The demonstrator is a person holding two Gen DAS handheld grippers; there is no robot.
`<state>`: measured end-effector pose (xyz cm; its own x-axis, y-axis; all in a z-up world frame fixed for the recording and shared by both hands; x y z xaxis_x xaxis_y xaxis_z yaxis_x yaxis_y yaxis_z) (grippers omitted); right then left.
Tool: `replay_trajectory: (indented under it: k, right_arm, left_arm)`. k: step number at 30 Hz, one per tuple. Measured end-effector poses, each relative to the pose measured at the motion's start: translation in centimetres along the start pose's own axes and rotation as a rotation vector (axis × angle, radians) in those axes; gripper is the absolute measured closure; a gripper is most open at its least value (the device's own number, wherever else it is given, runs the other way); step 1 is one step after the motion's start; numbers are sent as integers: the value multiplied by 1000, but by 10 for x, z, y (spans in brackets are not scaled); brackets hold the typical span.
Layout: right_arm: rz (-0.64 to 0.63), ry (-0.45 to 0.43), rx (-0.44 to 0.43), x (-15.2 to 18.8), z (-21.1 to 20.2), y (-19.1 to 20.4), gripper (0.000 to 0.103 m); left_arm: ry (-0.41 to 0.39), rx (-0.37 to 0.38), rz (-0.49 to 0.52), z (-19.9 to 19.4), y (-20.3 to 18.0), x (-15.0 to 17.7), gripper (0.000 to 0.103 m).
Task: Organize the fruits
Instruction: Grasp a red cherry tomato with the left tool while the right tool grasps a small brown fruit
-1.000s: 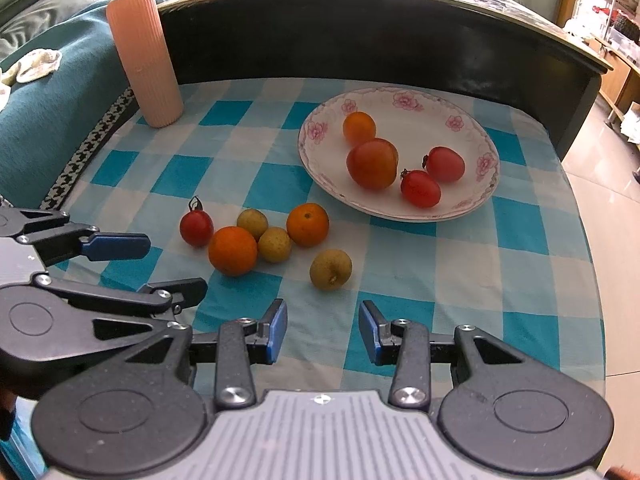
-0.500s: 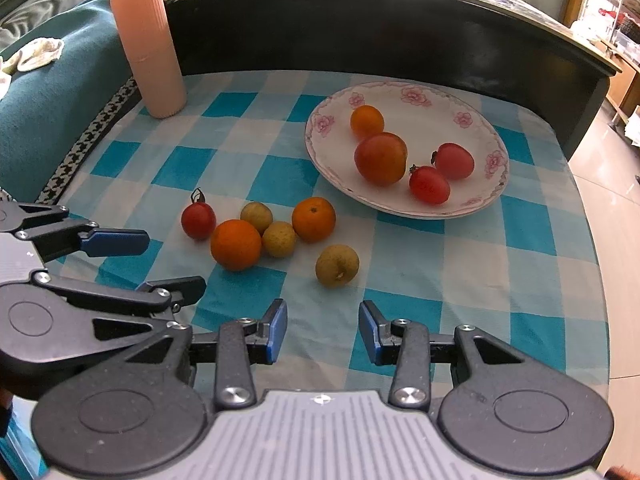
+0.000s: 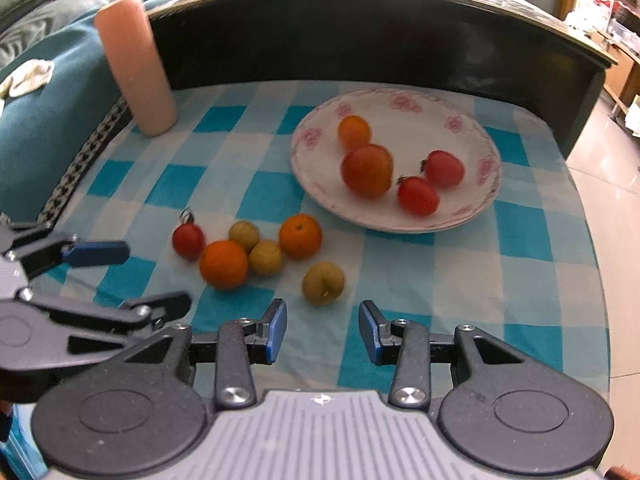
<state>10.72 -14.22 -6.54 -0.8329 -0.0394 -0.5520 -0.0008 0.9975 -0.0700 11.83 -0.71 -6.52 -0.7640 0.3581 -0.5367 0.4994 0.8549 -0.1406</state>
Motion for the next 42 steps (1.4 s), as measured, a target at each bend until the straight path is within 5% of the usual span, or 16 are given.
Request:
replay_trajectory:
  k: [23,28,34,42]
  right_arm:
    - [-73,-31,-15,-10,40,11,48]
    - [-80,-25,-3,-11,39,10,59]
    - [-60,-8,-33,-6,35,4,59]
    - [-39,13,-70,-4,31,2,60]
  left_arm:
    - [15,47,-27,-1,17,12,29]
    - [-2,67,-9,3,13,8,29]
    - [-47,38,98,10,12,-3,32]
    - [-46,53,62,26,27,-15,37]
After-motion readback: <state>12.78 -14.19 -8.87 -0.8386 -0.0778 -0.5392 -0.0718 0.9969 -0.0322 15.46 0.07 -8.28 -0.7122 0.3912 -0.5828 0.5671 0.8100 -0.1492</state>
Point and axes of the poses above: each gripper's, at about its wrist camera, not at the fingertips, and z roughly the way its jaws point, y to its left, x to its underside, the point moved 7 cm from there along z, roughly the way its jaws point, and after that the axes turned 13 degrees about x, right-handed, at the moved point
